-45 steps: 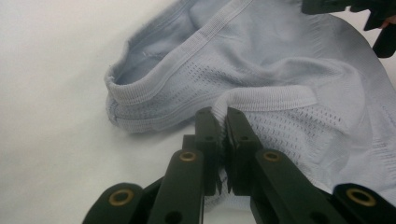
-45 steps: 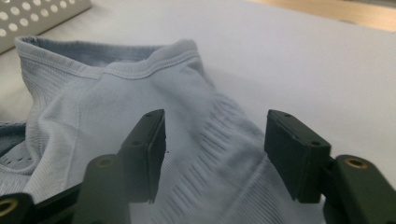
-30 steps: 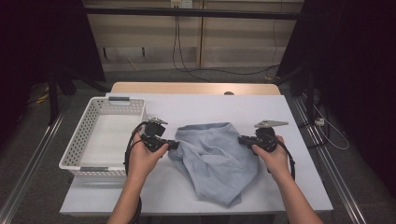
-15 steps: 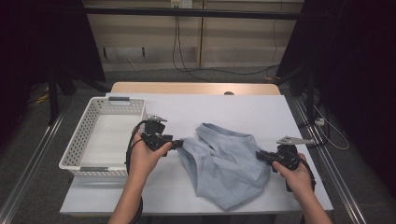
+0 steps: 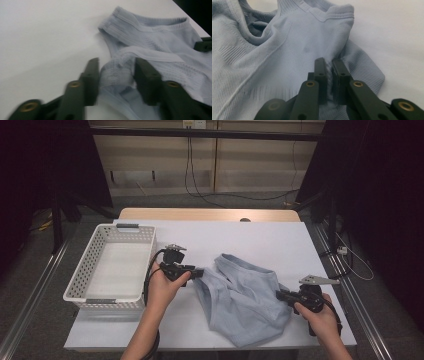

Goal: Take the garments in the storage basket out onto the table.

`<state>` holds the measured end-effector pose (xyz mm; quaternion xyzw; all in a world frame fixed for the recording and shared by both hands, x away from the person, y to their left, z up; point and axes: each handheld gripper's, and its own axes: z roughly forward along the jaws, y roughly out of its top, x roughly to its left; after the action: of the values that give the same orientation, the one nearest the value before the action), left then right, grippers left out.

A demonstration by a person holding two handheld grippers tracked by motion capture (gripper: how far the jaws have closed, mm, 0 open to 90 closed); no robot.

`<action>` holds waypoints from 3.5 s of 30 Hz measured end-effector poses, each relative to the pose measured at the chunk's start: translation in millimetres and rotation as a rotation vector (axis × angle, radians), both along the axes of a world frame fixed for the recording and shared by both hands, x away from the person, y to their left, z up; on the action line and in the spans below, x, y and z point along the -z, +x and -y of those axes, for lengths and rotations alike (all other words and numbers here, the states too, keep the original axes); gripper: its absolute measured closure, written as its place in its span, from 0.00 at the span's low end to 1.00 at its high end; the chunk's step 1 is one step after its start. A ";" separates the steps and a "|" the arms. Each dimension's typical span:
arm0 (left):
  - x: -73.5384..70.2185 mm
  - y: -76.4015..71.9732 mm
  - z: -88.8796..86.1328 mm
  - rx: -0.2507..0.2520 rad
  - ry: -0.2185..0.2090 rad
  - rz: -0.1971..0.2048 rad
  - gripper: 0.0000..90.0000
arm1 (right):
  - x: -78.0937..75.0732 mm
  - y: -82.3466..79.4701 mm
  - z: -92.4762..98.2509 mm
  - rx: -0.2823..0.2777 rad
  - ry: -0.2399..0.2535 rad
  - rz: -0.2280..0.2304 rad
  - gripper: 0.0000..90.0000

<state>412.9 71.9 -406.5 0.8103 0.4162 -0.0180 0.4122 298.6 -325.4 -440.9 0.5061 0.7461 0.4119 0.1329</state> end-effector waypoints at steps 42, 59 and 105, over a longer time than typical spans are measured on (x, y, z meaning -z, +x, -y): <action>-25.4 16.1 -4.4 0.012 0.035 0.014 0.91 | -7.8 84.2 -24.7 -0.047 0.029 -0.071 0.95; -31.3 40.2 11.7 -0.002 0.024 -0.006 0.92 | -11.7 41.4 -9.5 -0.075 0.037 0.037 0.69; -28.3 23.6 7.1 0.021 0.040 -0.024 0.92 | 0.1 167.6 -104.3 -0.107 -0.063 -0.076 0.97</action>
<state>436.6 64.9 -378.3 0.8223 0.4131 -0.0237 0.3907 466.2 -221.1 -441.0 0.4765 0.7891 0.3751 0.0980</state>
